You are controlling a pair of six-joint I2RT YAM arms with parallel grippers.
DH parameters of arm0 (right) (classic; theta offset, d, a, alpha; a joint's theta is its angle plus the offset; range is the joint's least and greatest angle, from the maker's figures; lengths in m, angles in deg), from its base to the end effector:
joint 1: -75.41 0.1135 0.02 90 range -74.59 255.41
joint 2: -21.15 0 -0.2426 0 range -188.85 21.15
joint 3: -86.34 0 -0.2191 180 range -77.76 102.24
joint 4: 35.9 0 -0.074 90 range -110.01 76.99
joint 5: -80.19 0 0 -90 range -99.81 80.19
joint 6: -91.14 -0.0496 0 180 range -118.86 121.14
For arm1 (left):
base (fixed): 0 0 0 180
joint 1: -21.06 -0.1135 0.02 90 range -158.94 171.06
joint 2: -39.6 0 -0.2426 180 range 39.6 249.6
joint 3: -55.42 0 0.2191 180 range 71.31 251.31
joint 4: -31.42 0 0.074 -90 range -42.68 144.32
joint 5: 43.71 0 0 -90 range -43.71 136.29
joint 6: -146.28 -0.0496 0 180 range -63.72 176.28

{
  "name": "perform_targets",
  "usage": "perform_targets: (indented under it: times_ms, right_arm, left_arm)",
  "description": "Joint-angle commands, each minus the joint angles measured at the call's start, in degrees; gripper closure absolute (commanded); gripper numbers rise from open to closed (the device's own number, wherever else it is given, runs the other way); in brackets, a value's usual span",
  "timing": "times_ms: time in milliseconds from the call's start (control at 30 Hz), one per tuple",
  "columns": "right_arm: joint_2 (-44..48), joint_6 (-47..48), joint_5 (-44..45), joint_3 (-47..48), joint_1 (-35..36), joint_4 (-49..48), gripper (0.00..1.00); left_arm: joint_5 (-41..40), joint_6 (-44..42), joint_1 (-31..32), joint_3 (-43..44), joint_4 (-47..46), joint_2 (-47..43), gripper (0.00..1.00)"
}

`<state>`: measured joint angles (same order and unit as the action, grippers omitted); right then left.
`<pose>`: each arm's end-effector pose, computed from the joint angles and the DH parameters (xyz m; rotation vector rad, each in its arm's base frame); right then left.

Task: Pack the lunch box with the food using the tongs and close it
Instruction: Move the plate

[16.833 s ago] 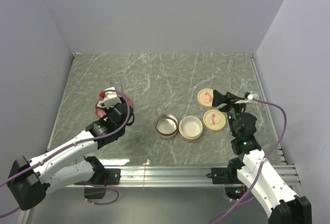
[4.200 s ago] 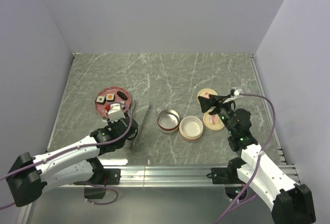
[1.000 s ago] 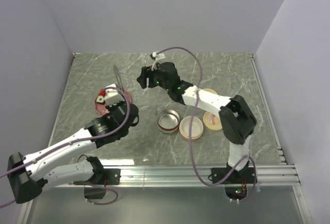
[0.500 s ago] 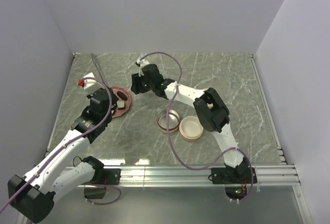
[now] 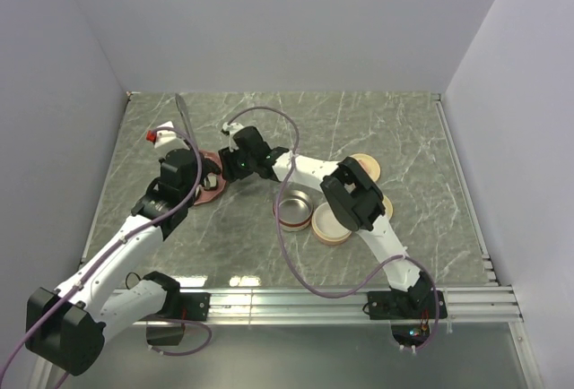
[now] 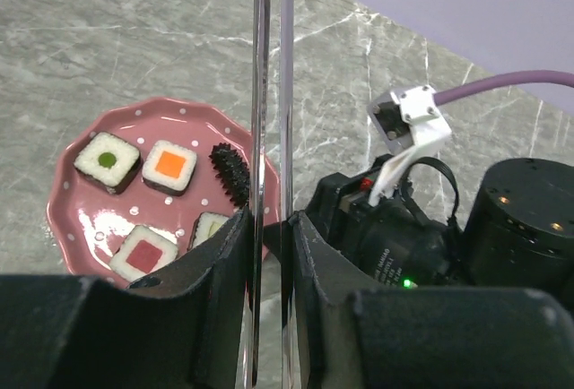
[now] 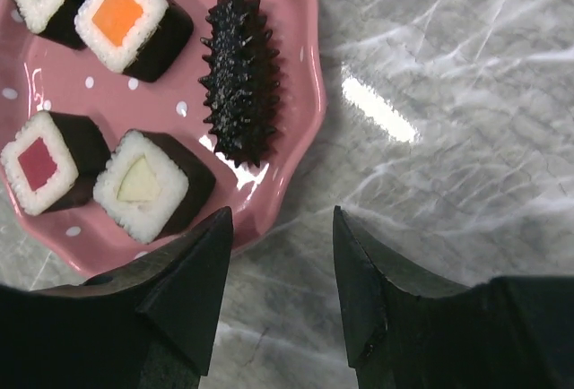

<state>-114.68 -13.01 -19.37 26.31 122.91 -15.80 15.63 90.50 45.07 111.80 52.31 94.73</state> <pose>0.3346 0.3773 0.1505 -0.7535 2.1739 0.7658 0.2023 -0.0624 0.2781 -0.5163 1.7957 -0.1898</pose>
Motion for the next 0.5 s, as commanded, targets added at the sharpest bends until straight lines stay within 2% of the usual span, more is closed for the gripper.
perform_targets:
  times_ms: [0,333,467]
  right_arm:
    - [-1.5,1.8,0.7,4.6,0.3,1.9,0.45]
    - [-8.7,2.3,4.1,18.1,1.8,11.4,0.49]
    - [-9.7,2.2,6.1,19.6,1.9,13.4,0.6]
  left_arm:
    - [1.9,-1.2,-0.5,0.2,-4.3,0.1,0.72]
    - [2.9,-1.3,-0.8,-0.8,-4.5,-2.3,0.71]
    - [3.1,-1.2,-0.9,-1.3,-4.2,-4.2,0.71]
